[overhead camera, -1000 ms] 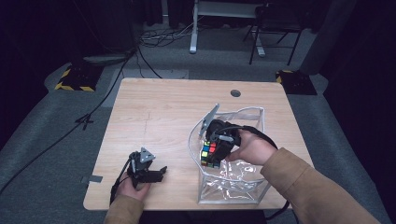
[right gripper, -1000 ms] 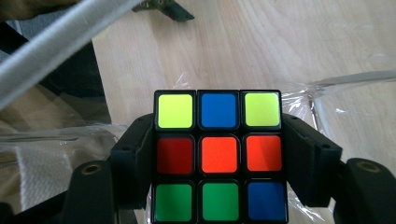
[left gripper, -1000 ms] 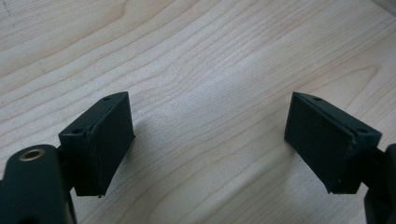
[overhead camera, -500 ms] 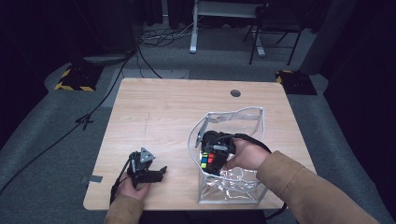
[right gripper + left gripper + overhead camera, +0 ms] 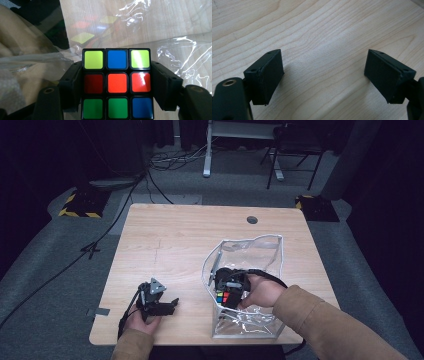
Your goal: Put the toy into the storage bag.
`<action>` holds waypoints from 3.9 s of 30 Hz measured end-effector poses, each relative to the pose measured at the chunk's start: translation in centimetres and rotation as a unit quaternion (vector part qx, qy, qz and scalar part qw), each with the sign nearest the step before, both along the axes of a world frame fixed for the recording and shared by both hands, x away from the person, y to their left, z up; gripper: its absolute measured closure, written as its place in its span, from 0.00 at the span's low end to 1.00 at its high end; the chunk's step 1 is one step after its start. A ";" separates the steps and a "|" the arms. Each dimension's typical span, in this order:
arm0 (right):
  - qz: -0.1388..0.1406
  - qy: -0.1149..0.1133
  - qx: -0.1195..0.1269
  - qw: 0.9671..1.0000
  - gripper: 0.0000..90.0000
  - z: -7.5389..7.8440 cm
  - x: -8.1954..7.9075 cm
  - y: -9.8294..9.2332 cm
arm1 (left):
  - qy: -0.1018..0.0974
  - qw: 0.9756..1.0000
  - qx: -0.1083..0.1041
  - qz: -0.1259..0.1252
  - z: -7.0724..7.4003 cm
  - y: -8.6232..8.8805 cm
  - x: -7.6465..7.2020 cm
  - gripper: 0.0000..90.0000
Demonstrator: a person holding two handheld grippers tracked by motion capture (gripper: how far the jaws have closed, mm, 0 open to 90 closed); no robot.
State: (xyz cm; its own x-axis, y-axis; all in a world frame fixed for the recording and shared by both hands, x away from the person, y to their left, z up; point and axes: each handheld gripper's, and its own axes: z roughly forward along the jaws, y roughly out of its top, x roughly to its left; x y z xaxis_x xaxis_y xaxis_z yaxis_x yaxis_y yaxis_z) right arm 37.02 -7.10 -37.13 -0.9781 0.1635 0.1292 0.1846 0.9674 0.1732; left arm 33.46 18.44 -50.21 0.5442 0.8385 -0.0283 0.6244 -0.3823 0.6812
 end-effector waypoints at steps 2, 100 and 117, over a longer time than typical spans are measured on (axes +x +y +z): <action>0.000 0.004 -0.006 1.000 0.38 -0.3 0.0 0.1 | 0.000 1.000 0.000 0.000 0.0 0.0 0.0 0.18; -0.329 -0.172 0.234 0.898 0.38 12.5 3.2 -21.5 | -0.001 1.000 0.001 -0.018 0.0 2.6 -0.6 0.18; -0.378 -0.180 0.175 0.891 0.37 9.9 3.8 -26.3 | -0.001 1.000 -0.002 -0.021 -0.1 3.5 -1.0 0.17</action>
